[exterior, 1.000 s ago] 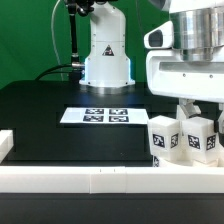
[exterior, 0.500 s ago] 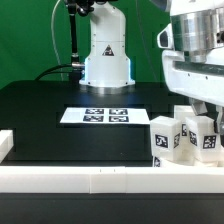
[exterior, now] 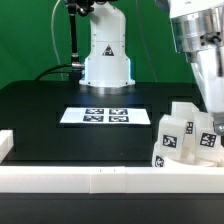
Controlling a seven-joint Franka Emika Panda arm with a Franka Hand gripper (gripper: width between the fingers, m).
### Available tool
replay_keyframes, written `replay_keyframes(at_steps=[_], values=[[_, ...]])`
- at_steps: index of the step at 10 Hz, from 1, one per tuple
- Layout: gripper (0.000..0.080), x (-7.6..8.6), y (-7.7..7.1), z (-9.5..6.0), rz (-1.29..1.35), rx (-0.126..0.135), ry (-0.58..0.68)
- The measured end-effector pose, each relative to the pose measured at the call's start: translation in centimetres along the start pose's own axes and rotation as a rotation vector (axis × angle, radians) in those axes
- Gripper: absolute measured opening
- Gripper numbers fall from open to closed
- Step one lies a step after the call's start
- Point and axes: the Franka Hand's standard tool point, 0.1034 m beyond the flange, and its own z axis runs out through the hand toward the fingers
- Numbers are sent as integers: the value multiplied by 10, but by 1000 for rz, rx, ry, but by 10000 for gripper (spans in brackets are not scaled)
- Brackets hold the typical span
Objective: Assemble stool
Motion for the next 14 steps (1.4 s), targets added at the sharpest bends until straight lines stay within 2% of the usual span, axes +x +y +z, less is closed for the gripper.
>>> replay_keyframes(at_steps=[3, 4, 5, 8, 11, 13, 14], values=[[338, -2, 0, 0, 72, -1, -14], [517, -2, 0, 0, 48, 0, -14], [608, -2, -2, -5, 5, 6, -17], [647, -11, -1, -22, -42, 23, -35], [648, -11, 0, -19, -157, 18, -32], [648, -14, 6, -13, -442, -59, -36], [648, -18, 7, -16, -562, -87, -48]])
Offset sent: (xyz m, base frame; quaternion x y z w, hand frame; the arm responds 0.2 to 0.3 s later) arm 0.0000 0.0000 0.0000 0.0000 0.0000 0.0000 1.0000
